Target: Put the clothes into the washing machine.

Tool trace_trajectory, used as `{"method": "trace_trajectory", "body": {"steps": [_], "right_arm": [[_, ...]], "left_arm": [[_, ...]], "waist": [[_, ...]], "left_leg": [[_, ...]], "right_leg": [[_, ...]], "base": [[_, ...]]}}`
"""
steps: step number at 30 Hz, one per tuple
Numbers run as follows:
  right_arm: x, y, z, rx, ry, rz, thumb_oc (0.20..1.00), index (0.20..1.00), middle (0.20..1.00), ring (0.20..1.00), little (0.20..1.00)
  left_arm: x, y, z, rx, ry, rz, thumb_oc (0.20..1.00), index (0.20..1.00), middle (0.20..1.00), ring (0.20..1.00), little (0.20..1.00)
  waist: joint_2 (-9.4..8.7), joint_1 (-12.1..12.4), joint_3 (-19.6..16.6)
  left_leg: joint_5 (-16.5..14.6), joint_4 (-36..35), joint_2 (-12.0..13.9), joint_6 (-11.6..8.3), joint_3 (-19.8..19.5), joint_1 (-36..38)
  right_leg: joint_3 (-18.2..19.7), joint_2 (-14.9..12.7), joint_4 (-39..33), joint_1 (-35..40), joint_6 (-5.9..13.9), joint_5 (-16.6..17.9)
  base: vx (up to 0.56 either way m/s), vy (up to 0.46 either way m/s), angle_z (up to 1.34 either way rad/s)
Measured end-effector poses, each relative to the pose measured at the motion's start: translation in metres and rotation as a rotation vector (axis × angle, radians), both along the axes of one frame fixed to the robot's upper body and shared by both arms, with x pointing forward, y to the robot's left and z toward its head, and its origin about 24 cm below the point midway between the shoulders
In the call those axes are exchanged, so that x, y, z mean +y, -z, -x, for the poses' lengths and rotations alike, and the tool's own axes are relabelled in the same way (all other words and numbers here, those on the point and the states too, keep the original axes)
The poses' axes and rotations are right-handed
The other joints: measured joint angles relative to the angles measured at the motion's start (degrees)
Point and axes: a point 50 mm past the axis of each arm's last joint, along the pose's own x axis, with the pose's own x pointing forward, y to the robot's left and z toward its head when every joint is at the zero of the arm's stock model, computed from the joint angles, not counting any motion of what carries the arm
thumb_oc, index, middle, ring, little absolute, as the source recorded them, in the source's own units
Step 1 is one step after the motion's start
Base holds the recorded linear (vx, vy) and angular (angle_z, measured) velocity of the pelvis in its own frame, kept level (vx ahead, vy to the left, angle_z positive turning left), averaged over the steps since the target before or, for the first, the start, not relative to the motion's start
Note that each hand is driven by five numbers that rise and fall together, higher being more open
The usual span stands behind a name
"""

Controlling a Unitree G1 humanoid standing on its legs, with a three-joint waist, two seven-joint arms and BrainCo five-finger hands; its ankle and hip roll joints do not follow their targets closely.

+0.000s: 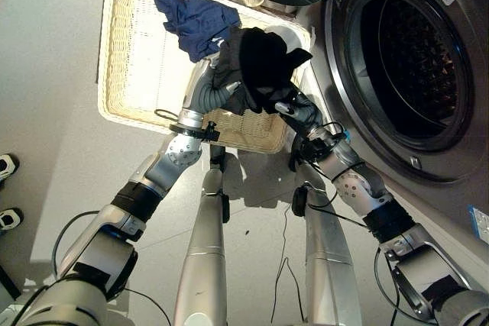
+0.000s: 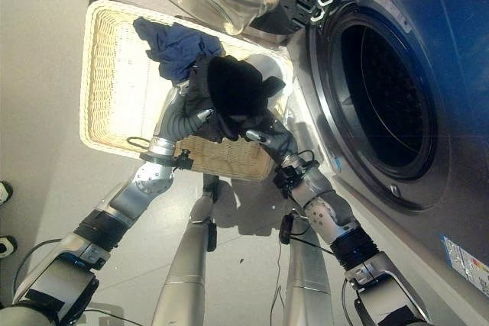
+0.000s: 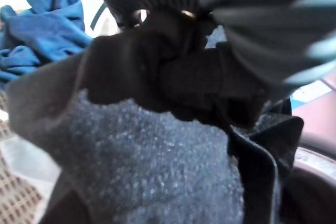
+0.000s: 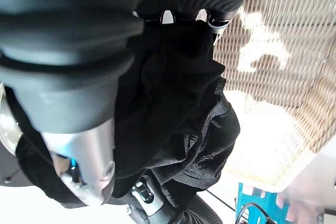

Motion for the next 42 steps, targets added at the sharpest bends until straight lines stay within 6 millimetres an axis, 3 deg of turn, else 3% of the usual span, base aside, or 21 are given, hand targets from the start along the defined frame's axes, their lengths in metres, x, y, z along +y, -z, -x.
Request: {"method": "trace_trajectory", "body": {"steps": [9,10,11,12,17,35,36,38,42], "right_arm": [[0.001,-0.001,0.0,0.013,0.0,-0.039,1.0,1.0,1.0,1.0,1.0],[0.001,-0.001,0.0,0.008,0.003,-0.043,0.865,0.865,0.865,0.865,0.865],[0.001,-0.002,0.0,0.008,0.005,-0.047,0.58,0.58,0.58,0.58,0.58],[0.0,-0.002,0.0,0.013,0.008,-0.063,0.2,0.2,0.2,0.2,0.2],[-0.002,-0.003,0.0,0.014,0.022,-0.11,0.2,0.2,0.2,0.2,0.2],[-0.002,-0.001,0.001,0.021,0.038,-0.153,0.2,0.2,0.2,0.2,0.2],[-0.002,-0.001,0.001,0.022,0.038,-0.153,0.2,0.2,0.2,0.2,0.2],[-0.002,0.0,0.001,0.026,0.039,-0.158,0.2,0.2,0.2,0.2,0.2],[-0.003,0.001,0.001,0.034,0.037,-0.173,0.2,0.2,0.2,0.2,0.2]], "left_arm": [[-0.007,-0.002,-0.001,0.04,0.055,-0.007,0.2,0.2,0.2,0.2,0.2],[-0.009,-0.002,-0.001,0.041,0.062,-0.005,0.2,0.2,0.2,0.2,0.2],[-0.011,-0.002,-0.001,0.048,0.075,-0.002,0.2,0.2,0.2,0.2,0.2],[-0.015,-0.001,0.001,0.061,0.102,-0.005,0.2,0.2,0.2,0.2,0.2],[-0.028,-0.003,0.006,0.067,0.184,-0.025,0.2,0.2,0.2,0.2,0.2],[-0.034,-0.002,0.007,0.074,0.207,-0.013,0.2,0.2,0.2,0.2,0.2],[-0.034,-0.001,0.007,0.074,0.206,-0.013,0.536,0.536,0.536,0.536,0.536],[-0.035,-0.001,0.007,0.074,0.208,-0.011,1.0,1.0,1.0,1.0,1.0],[-0.036,0.0,0.008,0.075,0.201,0.002,1.0,1.0,1.0,1.0,1.0]], "waist": [[0.0,-0.1,0.0],[0.0,-0.1,0.0],[0.0,-0.1,0.0],[0.0,-0.1,0.0],[0.01,-0.1,0.0],[0.01,-0.2,0.0],[0.01,-0.2,0.0],[0.01,-0.1,0.0],[0.01,-0.1,0.0]], "left_leg": [[0.0,0.1,0.0,-0.04,-0.1,0.0],[0.0,0.1,0.0,-0.04,-0.1,0.0],[0.0,0.1,0.0,-0.04,-0.1,0.0],[0.0,0.1,0.0,-0.04,-0.1,0.0],[0.0,0.0,0.0,-0.05,-0.1,0.0],[-0.1,-0.2,0.0,-0.1,0.0,0.0],[-0.1,-0.2,0.0,-0.1,0.0,0.0],[-0.1,-0.2,0.0,-0.1,0.0,0.0],[-0.1,-0.2,0.0,-0.1,0.0,0.0]], "right_leg": [[-0.1,0.0,0.1,0.0,0.01,0.0],[0.0,0.0,0.1,0.0,0.01,0.0],[0.0,0.0,0.1,0.0,0.01,0.0],[-0.1,0.0,0.0,0.0,0.01,0.0],[-0.1,0.0,0.0,0.0,0.03,0.0],[0.0,0.0,-0.3,-0.1,0.03,0.0],[0.0,0.0,-0.3,-0.1,0.03,0.0],[0.0,0.0,-0.3,-0.1,0.03,0.0],[0.0,0.0,-0.3,-0.1,0.03,0.0]], "base": [[0.0,0.0,0.0],[0.0,0.0,0.0],[0.0,0.0,0.0],[0.0,0.0,0.0],[0.0,0.0,0.0],[0.0,0.0,0.0],[0.0,0.0,0.0],[0.0,0.0,0.0],[0.0,0.0,0.0]]}}
